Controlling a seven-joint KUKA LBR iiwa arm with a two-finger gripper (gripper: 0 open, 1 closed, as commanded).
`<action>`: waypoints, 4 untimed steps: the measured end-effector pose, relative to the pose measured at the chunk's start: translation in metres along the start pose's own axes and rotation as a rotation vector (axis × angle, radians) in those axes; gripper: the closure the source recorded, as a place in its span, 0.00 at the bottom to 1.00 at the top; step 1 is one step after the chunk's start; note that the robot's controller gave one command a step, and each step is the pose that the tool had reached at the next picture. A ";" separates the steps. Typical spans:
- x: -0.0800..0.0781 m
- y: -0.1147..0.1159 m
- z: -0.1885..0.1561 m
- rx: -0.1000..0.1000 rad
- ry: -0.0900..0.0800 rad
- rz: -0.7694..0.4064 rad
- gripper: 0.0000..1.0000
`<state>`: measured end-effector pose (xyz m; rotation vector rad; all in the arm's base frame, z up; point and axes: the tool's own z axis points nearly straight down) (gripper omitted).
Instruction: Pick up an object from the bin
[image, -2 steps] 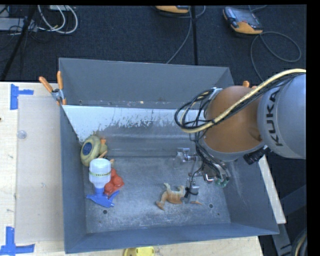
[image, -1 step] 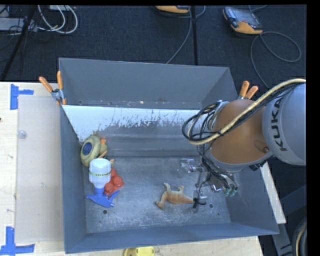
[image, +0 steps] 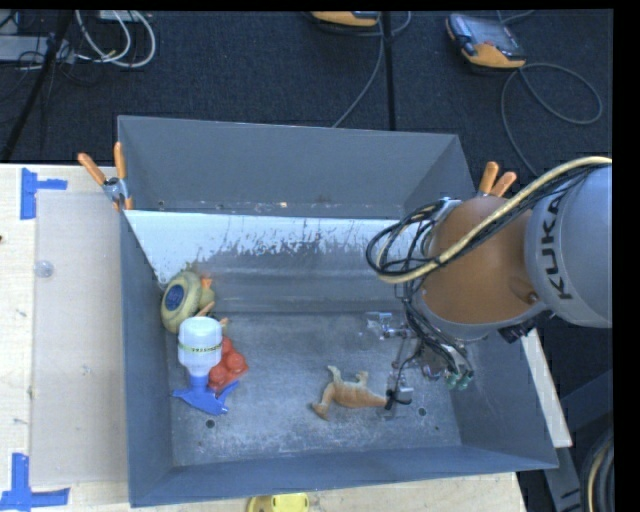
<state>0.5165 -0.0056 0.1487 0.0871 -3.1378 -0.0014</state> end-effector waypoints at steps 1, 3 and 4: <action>0.006 0.010 0.072 0.000 0.005 -0.037 0.00; 0.009 0.013 0.095 0.000 0.006 -0.002 1.00; 0.009 0.013 0.091 0.000 0.007 -0.001 1.00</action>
Offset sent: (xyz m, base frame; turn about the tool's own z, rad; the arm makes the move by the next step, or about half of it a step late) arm -0.0120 0.0146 -0.0787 0.0388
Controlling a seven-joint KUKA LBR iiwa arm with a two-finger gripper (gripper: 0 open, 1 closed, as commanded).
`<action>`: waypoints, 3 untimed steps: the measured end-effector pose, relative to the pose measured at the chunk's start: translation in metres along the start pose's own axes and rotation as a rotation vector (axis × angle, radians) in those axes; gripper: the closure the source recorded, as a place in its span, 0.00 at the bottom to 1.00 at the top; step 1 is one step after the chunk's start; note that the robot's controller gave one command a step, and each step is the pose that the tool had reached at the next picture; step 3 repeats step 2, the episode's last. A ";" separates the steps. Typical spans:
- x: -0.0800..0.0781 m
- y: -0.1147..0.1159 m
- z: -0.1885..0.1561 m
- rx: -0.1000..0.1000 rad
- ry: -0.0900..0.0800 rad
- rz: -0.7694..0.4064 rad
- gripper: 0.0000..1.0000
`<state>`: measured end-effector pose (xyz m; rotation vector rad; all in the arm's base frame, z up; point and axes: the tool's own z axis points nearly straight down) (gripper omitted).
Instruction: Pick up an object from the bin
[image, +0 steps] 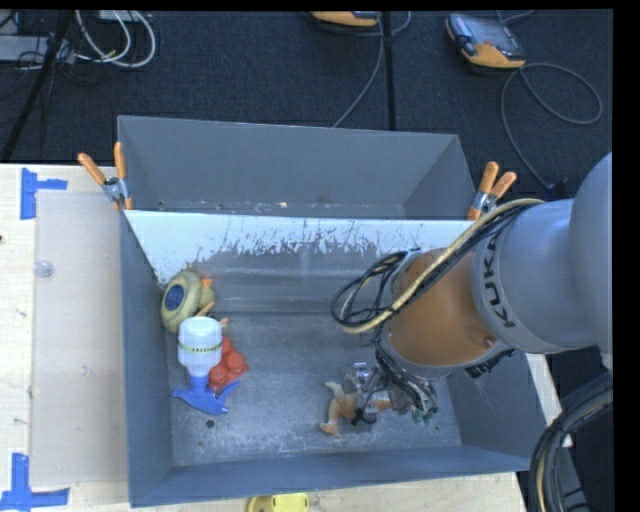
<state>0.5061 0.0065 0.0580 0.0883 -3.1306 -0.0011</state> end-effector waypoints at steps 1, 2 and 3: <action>0.000 0.000 -0.010 0.000 0.001 -0.001 1.00; 0.001 0.000 -0.021 0.000 0.004 -0.001 1.00; 0.001 0.000 -0.021 0.000 0.004 -0.001 1.00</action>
Offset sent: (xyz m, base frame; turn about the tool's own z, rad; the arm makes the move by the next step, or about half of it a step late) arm 0.0001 0.0001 0.0569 0.0000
